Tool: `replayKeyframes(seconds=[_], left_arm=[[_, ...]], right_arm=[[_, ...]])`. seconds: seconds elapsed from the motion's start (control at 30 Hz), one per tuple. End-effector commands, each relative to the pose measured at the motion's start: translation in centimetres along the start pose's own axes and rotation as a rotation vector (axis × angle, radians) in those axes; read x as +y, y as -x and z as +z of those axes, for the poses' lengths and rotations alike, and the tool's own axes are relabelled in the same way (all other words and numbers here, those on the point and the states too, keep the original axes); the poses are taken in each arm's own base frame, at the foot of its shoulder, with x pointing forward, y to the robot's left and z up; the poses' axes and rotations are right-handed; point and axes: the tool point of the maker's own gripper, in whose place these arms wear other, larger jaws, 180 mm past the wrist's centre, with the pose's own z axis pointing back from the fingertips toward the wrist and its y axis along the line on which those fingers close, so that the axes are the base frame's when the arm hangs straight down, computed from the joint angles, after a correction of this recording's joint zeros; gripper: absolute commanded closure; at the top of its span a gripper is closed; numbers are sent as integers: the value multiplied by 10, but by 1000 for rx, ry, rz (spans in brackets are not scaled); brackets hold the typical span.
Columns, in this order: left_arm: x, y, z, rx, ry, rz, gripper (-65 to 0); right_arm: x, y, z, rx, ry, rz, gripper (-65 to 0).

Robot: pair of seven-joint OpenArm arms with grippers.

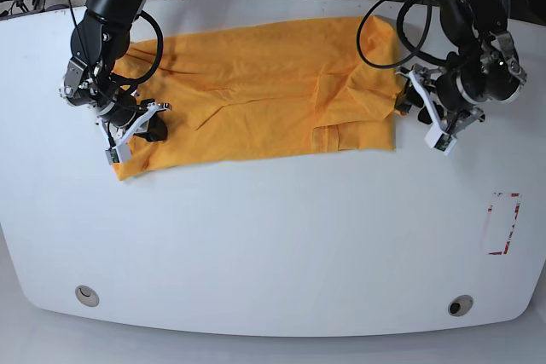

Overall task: Fold the T-shirt properly
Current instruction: 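Fold the strip end with the left gripper toward the right gripper, then release the fold and press it flat with the left gripper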

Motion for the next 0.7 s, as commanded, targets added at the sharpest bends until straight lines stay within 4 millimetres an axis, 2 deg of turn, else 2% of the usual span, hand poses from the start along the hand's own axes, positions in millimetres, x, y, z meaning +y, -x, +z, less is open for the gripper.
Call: replayKeyframes(seconds=[0.0, 0.07, 0.2, 0.3, 0.47, 0.67], left_arm=[[13, -8, 10, -36, -35, -10, -158], [17, -4, 12, -26, -44, -10, -115], [20, 6, 6, 6, -31, 12, -107], [20, 17, -5, 23, 3, 54, -106], [22, 46, -28, 104, 60, 120, -106], [-11, 31, -41, 92, 138, 17, -106]], right_arm=[[-9, 31, 1, 150, 45, 19, -51], [-8, 31, 1, 149, 44, 18, -51], [-8, 32, 1, 150, 44, 18, -51], [-8, 32, 1, 149, 42, 16, -51], [-3, 33, -1, 148, 35, 12, -51], [-3, 33, -1, 148, 35, 12, -51]])
